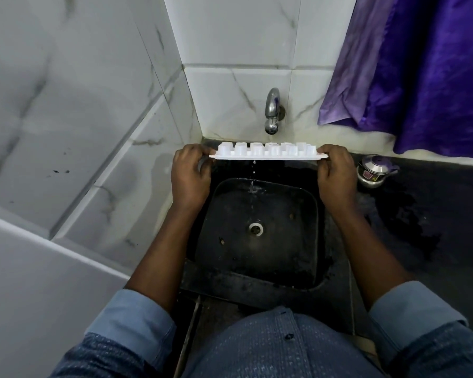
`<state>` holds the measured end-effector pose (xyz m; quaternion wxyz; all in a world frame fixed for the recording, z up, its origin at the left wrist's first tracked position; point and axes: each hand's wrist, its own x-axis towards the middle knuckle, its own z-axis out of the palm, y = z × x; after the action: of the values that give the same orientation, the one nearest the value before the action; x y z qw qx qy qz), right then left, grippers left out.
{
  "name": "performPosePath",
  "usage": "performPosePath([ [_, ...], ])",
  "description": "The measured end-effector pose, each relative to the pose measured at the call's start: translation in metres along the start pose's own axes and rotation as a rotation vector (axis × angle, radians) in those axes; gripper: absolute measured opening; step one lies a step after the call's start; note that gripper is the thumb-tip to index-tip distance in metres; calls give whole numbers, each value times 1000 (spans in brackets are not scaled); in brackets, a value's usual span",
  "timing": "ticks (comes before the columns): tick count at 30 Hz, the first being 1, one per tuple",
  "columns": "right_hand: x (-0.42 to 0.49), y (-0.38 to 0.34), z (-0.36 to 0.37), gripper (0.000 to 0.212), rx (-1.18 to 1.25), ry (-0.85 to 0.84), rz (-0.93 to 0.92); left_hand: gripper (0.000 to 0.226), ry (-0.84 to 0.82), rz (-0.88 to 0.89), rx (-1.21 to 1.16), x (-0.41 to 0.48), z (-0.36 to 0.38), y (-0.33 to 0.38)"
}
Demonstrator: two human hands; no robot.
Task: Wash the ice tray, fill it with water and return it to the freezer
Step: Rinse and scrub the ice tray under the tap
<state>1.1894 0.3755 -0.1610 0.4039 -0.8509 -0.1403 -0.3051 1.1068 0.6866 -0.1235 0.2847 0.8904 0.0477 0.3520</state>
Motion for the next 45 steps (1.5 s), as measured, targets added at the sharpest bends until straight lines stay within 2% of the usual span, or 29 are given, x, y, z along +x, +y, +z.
performPosePath([
  [6, -2, -2, -10, 35, -1, -13, -26, 25, -48, 81, 47, -6, -6, -3],
  [11, -3, -2, -15, 32, 18, 23, -80, 27, -3, 106, 42, -14, -9, 3],
  [15, 0, 12, -14, 30, -83, -111, -155, 26, -29, 116, 69, -19, -10, 1],
  [22, -2, 22, -15, 26, -174, -145, -150, 24, -76, 135, 98, -20, -9, -2],
  [31, -6, 16, -19, 30, -216, -58, -140, 21, -74, 159, 72, -20, -9, -2],
  [40, 0, 18, -14, 20, -198, -46, -129, 24, 12, 158, 9, -20, -7, 0],
  [45, 1, 17, -9, 23, -189, -69, -125, 26, -75, 138, 28, -14, -1, -11],
])
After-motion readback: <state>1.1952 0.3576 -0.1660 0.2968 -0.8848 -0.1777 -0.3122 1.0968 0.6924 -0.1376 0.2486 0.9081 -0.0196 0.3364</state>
